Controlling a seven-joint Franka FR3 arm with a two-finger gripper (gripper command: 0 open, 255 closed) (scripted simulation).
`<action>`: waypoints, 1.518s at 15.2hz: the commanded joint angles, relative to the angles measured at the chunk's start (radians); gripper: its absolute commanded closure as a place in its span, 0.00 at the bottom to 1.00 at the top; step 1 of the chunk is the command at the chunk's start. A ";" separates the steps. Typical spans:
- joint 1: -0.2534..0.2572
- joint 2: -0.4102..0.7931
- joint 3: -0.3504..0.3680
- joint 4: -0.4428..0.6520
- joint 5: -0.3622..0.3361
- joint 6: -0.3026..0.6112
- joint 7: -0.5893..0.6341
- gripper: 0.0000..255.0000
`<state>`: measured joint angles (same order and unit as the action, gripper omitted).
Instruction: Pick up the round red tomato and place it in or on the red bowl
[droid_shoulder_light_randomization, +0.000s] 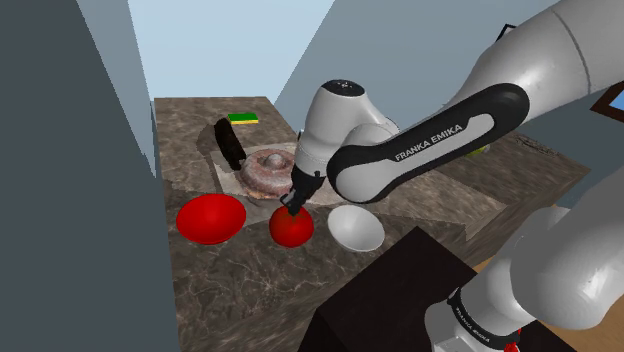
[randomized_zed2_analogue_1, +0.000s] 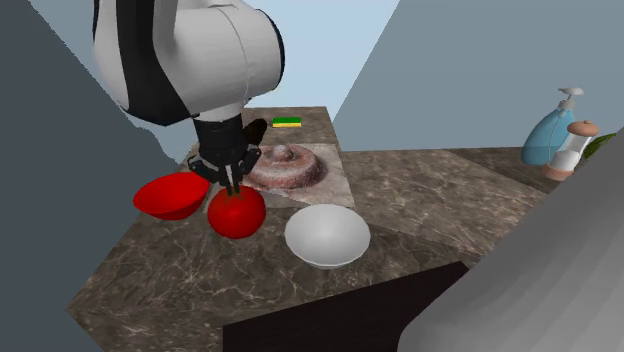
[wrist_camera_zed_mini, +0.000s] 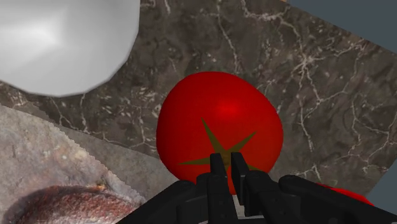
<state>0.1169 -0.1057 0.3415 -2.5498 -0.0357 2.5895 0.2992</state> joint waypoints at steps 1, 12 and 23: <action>0.004 -0.021 -0.001 0.010 0.014 -0.030 -0.010 1.00; 0.019 -0.132 -0.019 0.070 0.067 -0.196 -0.055 1.00; 0.019 -0.092 0.000 0.258 0.048 -0.346 -0.020 1.00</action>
<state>0.1381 -0.2260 0.3337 -2.3351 0.0235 2.2599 0.2652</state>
